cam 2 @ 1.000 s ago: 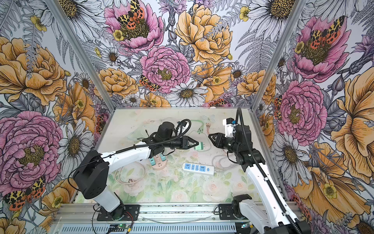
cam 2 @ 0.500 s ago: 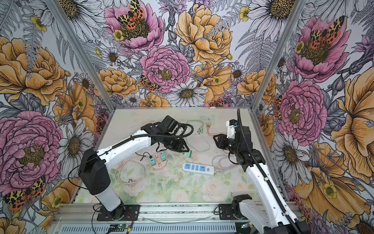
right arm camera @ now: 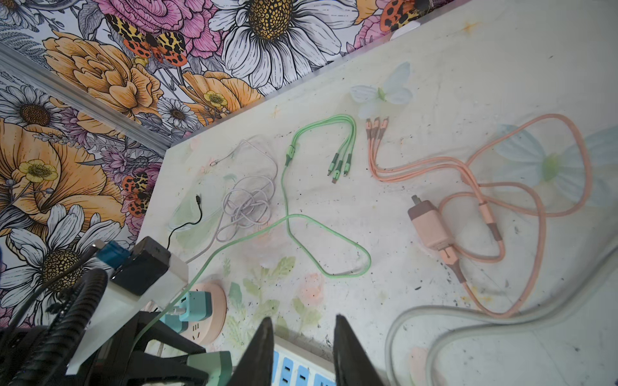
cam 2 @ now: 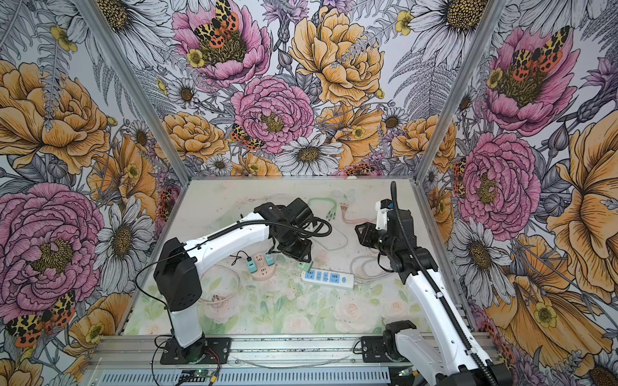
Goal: Insert plugs into power strip
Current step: Insert the plug into the socket.
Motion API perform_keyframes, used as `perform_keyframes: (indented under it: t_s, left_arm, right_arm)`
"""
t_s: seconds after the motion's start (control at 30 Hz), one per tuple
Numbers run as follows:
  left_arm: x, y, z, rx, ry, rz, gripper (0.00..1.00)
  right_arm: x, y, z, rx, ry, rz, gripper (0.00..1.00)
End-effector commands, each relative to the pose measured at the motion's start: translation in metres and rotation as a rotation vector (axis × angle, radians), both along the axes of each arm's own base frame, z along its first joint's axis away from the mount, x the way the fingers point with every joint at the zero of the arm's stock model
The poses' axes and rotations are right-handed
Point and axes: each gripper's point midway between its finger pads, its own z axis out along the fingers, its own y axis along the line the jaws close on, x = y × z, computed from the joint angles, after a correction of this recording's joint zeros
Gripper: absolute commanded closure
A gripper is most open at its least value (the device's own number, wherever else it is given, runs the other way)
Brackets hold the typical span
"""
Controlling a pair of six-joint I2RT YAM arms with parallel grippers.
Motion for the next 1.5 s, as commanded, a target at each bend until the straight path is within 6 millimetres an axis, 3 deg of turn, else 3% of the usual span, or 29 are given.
perform_keyframes:
  t_s: [0.0,0.27,0.47,0.8,1.47]
  left_arm:
    - [0.000,0.009,0.006,0.070,-0.056,-0.108,0.94]
    - [-0.006,-0.001,0.003,0.176,-0.202,-0.425,0.94]
    - [-0.017,-0.011,-0.011,0.266,-0.264,-0.666,0.94]
    - [-0.009,-0.016,-0.011,0.312,-0.330,-0.814,0.93]
    - [-0.010,-0.028,-0.035,0.351,-0.323,-0.944,0.92]
  right_arm:
    - [-0.001,-0.006,-0.003,-0.027,-0.010,-0.014,0.68]
    - [-0.001,-0.018,0.003,-0.064,-0.045,-0.070,0.68]
    - [-0.005,-0.027,0.011,-0.080,-0.081,-0.114,0.68]
    - [-0.005,-0.050,0.002,-0.088,-0.042,-0.205,0.69]
    - [-0.007,-0.054,-0.007,-0.057,-0.015,-0.215,0.69]
